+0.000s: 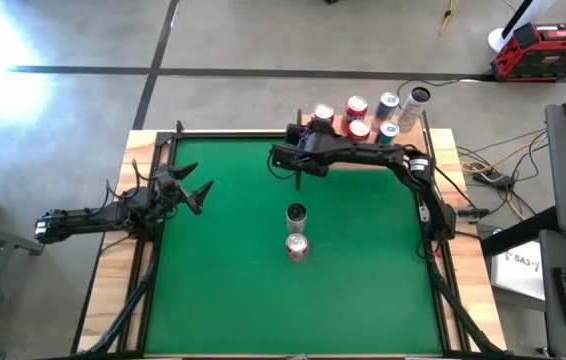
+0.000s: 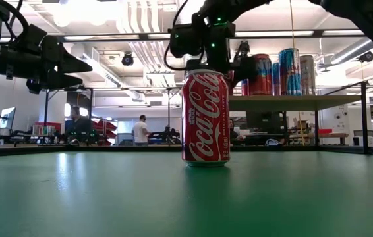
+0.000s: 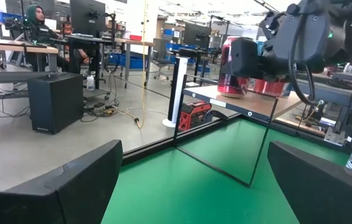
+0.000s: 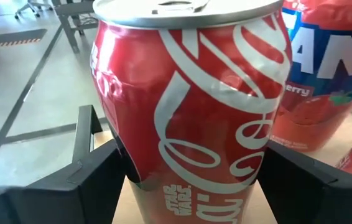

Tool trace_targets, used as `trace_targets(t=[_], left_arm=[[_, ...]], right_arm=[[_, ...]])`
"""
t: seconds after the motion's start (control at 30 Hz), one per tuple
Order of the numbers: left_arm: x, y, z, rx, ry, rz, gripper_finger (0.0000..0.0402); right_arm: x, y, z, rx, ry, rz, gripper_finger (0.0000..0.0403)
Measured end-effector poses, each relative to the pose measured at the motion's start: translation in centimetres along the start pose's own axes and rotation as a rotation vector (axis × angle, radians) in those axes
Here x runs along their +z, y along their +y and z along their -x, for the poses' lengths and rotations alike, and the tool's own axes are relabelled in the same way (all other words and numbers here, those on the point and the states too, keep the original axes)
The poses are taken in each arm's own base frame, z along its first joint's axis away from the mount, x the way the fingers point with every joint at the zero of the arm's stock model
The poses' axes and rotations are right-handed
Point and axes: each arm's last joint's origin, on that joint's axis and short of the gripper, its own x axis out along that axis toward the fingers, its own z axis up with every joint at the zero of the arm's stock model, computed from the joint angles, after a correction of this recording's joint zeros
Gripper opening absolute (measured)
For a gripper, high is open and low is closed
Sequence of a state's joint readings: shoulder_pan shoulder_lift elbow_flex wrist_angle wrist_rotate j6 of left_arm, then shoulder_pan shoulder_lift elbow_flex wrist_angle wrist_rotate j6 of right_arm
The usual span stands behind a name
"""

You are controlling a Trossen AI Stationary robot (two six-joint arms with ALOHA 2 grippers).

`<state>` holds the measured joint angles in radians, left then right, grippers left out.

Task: Place canned beverage on shelf
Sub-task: Put the top red white soda can on the shelf

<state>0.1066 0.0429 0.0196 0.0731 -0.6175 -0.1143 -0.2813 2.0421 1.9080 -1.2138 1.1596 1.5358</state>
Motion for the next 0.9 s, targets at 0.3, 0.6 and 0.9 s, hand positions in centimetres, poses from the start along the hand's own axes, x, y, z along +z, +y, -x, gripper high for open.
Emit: trace_targets(t=[0.3, 0.6, 0.9], left_arm=[[0.0, 0.0, 0.0, 0.0, 0.002, -0.001, 0.0386], [0.0, 0.0, 0.0, 0.0, 0.001, -0.001, 0.0386], [0.0, 0.0, 0.0, 0.0, 0.001, -0.001, 0.0386]], right_arm=[[0.1, 0.8, -0.3, 0.0, 0.001, -0.001, 0.0301], [0.1, 0.8, -1.0, -0.019, -0.033, 0.021, 0.0309], [0.4, 0.8, -2.1, -0.04, -0.042, -0.01, 0.031]])
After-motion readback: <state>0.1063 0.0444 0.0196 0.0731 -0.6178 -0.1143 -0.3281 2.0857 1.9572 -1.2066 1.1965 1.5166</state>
